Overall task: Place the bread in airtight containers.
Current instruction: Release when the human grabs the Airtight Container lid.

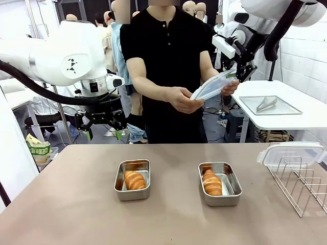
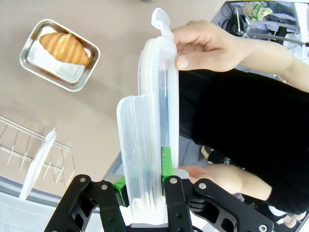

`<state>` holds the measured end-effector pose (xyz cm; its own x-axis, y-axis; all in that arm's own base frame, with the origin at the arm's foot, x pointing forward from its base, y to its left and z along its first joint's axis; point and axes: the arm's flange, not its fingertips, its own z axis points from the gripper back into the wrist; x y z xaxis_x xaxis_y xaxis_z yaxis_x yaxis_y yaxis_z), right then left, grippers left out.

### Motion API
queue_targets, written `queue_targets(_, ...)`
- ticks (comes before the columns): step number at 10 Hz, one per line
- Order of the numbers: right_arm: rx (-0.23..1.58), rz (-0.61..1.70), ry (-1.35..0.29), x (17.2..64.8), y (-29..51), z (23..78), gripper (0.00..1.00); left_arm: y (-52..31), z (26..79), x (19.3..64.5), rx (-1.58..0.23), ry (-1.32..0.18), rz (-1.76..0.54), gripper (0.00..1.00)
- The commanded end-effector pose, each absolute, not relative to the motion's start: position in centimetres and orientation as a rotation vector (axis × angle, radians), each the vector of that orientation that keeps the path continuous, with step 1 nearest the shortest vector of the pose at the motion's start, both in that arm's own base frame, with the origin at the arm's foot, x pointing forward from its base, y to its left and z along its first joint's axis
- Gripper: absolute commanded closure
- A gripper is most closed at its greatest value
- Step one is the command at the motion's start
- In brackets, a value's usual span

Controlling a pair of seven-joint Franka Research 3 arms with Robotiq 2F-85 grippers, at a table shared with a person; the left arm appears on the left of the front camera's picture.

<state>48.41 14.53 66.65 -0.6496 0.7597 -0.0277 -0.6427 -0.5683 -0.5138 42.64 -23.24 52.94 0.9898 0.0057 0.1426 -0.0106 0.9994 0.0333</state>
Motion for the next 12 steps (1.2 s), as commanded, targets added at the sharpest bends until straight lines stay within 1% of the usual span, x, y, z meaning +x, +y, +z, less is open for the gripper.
queue_targets(1,-0.315,2.221,-0.591,48.39,14.53,66.65,1.0,-23.03,53.07,42.61,0.03,-0.144,0.01,0.0)
queue_targets(12,-0.315,2.221,-0.591,48.39,14.53,66.65,1.0,-23.03,53.07,42.61,0.03,-0.144,0.01,0.0)
